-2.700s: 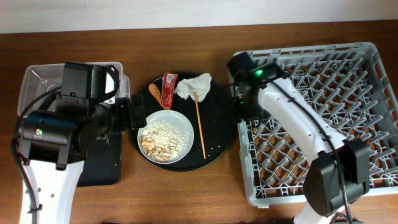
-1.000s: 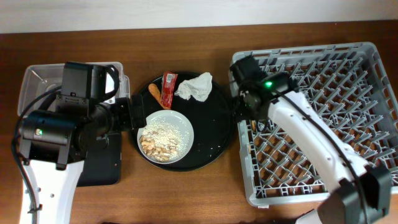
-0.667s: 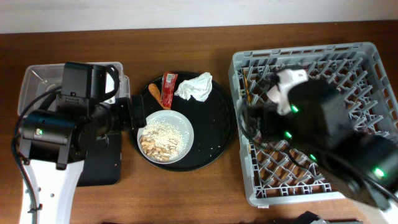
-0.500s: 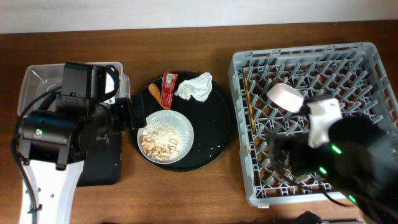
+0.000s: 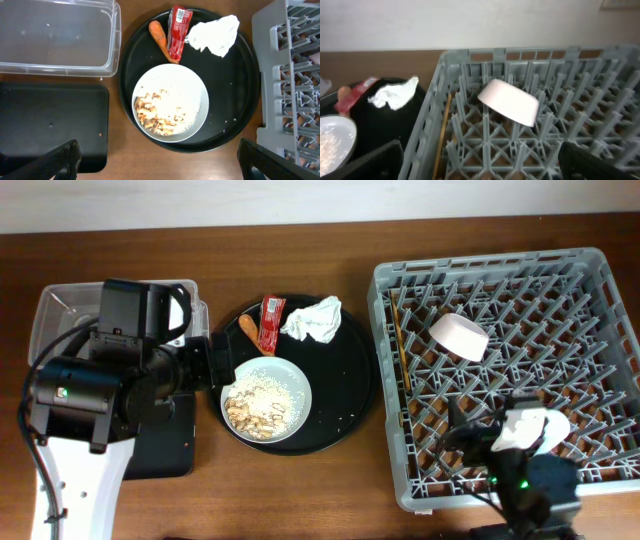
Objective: Sort waste into correct bins and load items into the dishwasher rack
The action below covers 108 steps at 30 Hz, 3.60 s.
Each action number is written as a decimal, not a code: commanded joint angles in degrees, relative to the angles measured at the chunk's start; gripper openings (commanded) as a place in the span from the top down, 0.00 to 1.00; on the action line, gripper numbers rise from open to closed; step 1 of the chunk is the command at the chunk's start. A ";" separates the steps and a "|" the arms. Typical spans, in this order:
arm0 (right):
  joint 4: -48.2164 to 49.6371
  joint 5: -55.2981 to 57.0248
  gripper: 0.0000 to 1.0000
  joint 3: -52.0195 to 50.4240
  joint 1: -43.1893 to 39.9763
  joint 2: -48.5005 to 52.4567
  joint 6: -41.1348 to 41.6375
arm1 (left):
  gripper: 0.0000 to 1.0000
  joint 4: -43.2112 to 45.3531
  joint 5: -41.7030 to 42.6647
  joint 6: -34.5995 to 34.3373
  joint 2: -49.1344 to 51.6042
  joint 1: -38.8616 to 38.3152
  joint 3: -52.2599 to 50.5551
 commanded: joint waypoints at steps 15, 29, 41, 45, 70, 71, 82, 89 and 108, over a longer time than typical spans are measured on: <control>21.57 -4.02 0.02 -21.07 -2.10 -11.56 -0.42 | 0.01 0.15 -0.44 -0.17 -0.44 0.26 0.37; 21.57 -4.02 0.02 -21.07 -2.10 -11.56 -0.42 | 0.06 23.39 3.48 -0.15 17.99 -6.54 -2.45; 21.57 -4.02 0.02 -21.07 -2.10 -11.56 -0.42 | 0.41 41.22 -11.17 0.04 46.69 -11.06 -2.43; 21.57 -4.02 0.02 -21.07 -2.10 -11.56 -0.42 | 0.42 41.40 -16.50 0.28 48.50 -11.06 -2.54; 21.57 -4.02 0.02 -21.07 -2.10 -11.56 -0.42 | 0.64 39.19 -11.74 -4.76 46.82 -9.44 1.77; 21.57 -4.02 0.02 -21.07 -2.10 -11.56 -0.42 | 0.64 39.82 -11.76 -6.10 48.24 -9.44 1.77; 21.57 -4.02 0.02 -21.07 -2.10 -11.56 -0.42 | 0.52 42.27 -13.94 -6.82 56.96 -9.44 1.77; 21.57 -4.02 0.02 -21.07 -2.10 -11.56 -0.42 | 1.00 41.97 -10.84 -6.82 55.95 -9.44 2.14; 21.55 -4.02 0.02 -21.07 -2.10 -11.56 -0.42 | 1.00 27.74 -12.96 -14.19 32.65 6.71 2.82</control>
